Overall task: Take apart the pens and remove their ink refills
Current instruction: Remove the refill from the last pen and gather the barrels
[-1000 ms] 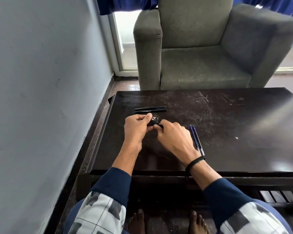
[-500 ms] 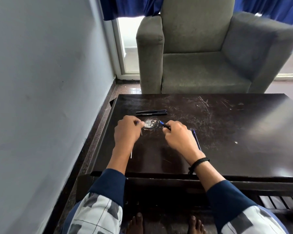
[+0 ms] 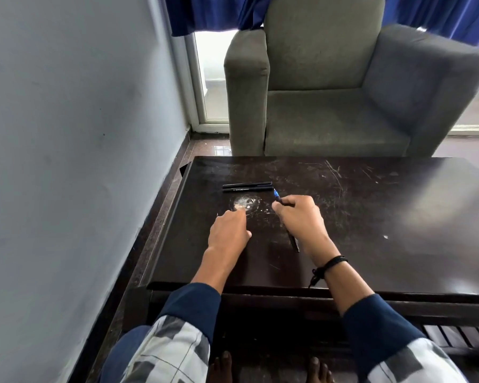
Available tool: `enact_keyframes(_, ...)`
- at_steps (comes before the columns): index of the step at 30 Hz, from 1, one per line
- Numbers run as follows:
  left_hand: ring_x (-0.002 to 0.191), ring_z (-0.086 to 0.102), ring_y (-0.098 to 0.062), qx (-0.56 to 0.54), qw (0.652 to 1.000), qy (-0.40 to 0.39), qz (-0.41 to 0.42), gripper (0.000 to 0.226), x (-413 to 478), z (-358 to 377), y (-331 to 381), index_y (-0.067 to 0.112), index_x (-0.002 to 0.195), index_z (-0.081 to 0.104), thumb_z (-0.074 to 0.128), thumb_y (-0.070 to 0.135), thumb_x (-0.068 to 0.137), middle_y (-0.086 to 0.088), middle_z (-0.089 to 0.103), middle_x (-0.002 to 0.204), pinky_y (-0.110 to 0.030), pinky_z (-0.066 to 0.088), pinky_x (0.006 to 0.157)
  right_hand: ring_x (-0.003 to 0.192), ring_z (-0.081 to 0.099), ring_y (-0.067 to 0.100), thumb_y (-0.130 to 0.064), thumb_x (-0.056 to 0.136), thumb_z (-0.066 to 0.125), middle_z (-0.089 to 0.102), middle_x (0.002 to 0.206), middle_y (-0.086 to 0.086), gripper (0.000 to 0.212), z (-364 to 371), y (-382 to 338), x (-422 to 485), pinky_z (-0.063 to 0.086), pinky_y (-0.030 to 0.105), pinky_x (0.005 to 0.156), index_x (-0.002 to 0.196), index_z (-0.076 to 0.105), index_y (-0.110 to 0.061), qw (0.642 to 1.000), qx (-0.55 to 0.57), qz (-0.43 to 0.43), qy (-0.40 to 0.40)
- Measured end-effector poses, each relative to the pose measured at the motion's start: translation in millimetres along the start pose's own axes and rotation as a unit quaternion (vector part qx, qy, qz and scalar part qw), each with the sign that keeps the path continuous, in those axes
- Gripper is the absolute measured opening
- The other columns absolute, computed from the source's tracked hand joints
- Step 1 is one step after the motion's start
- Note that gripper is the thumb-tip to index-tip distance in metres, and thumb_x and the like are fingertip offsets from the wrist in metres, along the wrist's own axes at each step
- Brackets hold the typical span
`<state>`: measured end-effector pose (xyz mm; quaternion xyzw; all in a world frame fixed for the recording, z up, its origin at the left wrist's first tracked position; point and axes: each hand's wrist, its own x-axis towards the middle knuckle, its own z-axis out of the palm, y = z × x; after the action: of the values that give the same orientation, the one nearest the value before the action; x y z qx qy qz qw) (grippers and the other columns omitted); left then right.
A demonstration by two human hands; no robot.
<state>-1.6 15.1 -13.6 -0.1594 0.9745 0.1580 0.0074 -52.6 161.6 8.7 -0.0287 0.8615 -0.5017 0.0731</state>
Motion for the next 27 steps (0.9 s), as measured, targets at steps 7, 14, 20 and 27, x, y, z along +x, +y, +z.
enact_keyframes(7, 0.102, 0.066, -0.028, -0.075, 0.997, 0.006, -0.023, 0.026, 3, -12, 4, 0.017, 0.105, 0.068, 0.067, 0.04, 0.093, -0.006, 0.069, 0.111, -0.034, 0.048, 0.083, 0.046, 0.039, 0.001, -0.019, 0.092, 0.073, 0.055, 0.062, -0.013, 0.007, -7, 2, 5, 0.034, 0.017, 0.047, 0.092, 0.076, -0.013, 0.963, 0.253, 0.081, -0.049)
enact_keyframes(14, 0.083, 0.075, -0.017, -0.401, 0.912, -0.092, 0.003, 0.015, 2, -18, 12, 0.02, 0.095, 0.077, 0.071, 0.033, 0.093, -0.001, 0.077, 0.083, -0.038, 0.063, 0.083, 0.052, 0.045, 0.004, -0.012, 0.093, 0.071, 0.062, 0.077, 0.005, 0.01, -6, 3, 9, 0.038, 0.015, 0.047, 0.084, 0.069, -0.012, 0.922, 0.374, 0.092, -0.035)
enact_keyframes(20, 0.073, 0.074, -0.017, -0.458, 0.884, -0.096, 0.015, 0.007, -4, -24, 15, 0.012, 0.085, 0.076, 0.075, 0.016, 0.09, -0.007, 0.074, 0.073, -0.032, 0.063, 0.07, 0.055, 0.045, 0.004, -0.02, 0.09, 0.076, 0.057, 0.069, -0.003, 0.013, -4, 2, 5, 0.039, 0.018, 0.053, 0.091, 0.072, -0.008, 0.925, 0.367, 0.1, -0.018)
enact_keyframes(27, 0.069, 0.073, -0.008, -0.454, 0.88, -0.137, 0.024, 0.019, -11, -28, 21, 0.006, 0.096, 0.073, 0.075, 0.023, 0.09, -0.009, 0.075, 0.081, -0.021, 0.055, 0.057, 0.055, 0.045, 0.004, -0.023, 0.091, 0.075, 0.056, 0.065, -0.004, 0.017, -6, 2, 5, 0.042, 0.018, 0.054, 0.088, 0.077, -0.006, 0.928, 0.359, 0.101, -0.004)
